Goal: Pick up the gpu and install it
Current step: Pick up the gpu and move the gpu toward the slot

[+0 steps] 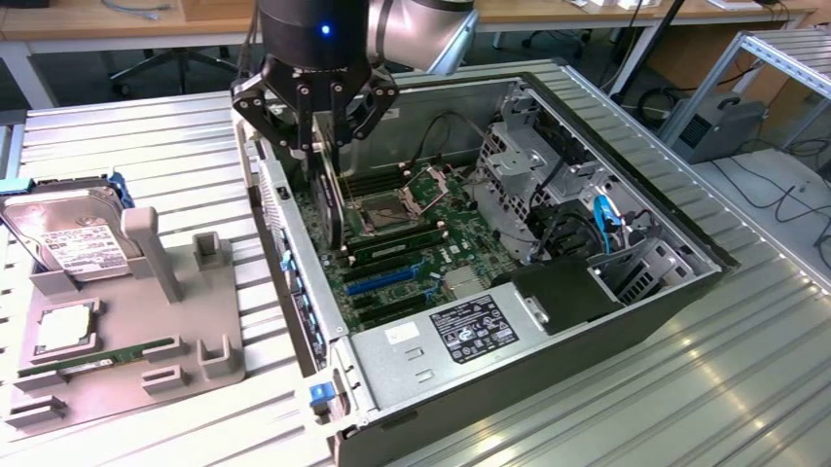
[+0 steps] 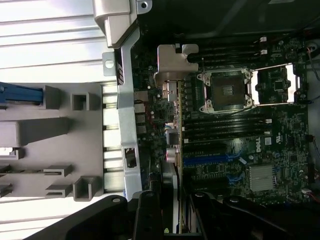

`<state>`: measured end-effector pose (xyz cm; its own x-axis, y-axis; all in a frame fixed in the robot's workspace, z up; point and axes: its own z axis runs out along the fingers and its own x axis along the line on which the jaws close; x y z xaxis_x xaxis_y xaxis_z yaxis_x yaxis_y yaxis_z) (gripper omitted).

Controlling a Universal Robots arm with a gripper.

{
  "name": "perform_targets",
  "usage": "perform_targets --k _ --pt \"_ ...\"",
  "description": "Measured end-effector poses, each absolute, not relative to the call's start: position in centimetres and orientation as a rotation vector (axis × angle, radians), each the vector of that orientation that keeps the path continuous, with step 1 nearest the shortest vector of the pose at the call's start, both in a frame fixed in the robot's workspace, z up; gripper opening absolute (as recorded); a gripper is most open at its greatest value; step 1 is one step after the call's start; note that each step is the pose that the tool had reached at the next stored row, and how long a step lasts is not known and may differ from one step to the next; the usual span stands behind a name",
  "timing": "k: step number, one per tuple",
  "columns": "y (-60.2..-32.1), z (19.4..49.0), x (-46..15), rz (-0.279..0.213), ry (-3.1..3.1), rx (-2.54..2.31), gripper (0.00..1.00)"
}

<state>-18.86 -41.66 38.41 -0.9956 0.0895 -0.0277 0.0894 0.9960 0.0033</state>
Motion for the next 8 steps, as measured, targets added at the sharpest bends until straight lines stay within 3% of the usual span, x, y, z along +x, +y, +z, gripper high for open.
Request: perform_targets --k 8 --pt "-41.66 37.78 -18.61 0.003 3.111 0.140 0.27"
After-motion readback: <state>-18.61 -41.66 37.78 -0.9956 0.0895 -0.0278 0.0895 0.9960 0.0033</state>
